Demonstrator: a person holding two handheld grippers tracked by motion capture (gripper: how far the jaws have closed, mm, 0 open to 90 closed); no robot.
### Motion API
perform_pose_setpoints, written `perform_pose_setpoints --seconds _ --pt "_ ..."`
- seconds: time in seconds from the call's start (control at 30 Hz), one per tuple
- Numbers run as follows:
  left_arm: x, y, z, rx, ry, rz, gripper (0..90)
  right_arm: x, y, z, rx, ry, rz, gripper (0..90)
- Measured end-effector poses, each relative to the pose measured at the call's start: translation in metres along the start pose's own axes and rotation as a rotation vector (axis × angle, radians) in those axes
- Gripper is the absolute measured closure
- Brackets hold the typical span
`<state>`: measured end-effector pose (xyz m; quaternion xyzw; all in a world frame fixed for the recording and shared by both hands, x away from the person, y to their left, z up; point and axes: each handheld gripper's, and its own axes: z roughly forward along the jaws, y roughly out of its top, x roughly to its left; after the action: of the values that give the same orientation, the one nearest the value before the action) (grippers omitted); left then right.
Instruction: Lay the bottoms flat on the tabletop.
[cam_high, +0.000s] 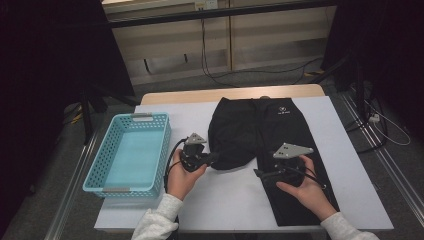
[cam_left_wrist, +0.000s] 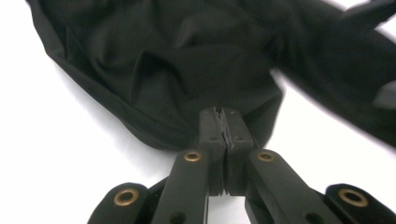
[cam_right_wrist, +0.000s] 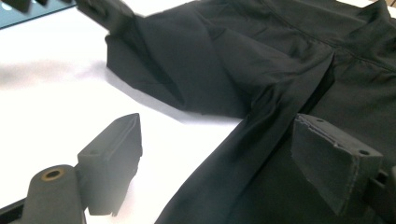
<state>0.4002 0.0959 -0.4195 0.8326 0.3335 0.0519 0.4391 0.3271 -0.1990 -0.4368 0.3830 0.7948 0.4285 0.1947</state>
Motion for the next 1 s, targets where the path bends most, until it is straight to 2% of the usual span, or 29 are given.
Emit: perform_pose_setpoints --seconds 0.13,0.27,0.37,0.53,0.57,0.63,0.7,0.9,1.0 --pt "0.000 0.003 -0.003 -0.023 0.007 0.012 88.7 0.001 0.000 0.000 0.001 0.012 -0.002 16.9" --pt "0.004 0.001 -0.004 -0.036 0.025 0.005 88.7 0.004 0.002 -0.001 0.000 0.017 -0.013 17.3" --pt "0.010 0.002 -0.004 -0.055 0.053 0.008 88.6 0.004 0.001 -0.001 0.004 0.020 -0.015 17.3" --pt "0.022 0.005 -0.003 -0.080 0.105 -0.010 88.6 0.003 -0.001 -0.001 0.007 0.019 -0.010 17.2" --pt "0.025 0.006 -0.003 -0.076 0.113 0.001 88.7 0.002 -0.001 -0.001 0.007 0.019 -0.009 17.2" --pt "0.029 0.006 -0.002 -0.086 0.123 -0.021 88.7 0.002 -0.001 0.000 0.009 0.018 -0.009 17.1" --pt "0.032 0.006 -0.001 -0.093 0.137 -0.016 88.6 0.002 -0.001 0.000 0.010 0.018 -0.007 17.2" --pt "0.035 0.002 0.003 -0.070 0.152 -0.023 88.4 0.002 -0.001 0.001 0.014 0.018 -0.011 16.9" --pt "0.037 0.003 0.001 -0.076 0.175 -0.011 88.6 0.004 -0.001 0.001 0.012 0.023 -0.016 16.6"
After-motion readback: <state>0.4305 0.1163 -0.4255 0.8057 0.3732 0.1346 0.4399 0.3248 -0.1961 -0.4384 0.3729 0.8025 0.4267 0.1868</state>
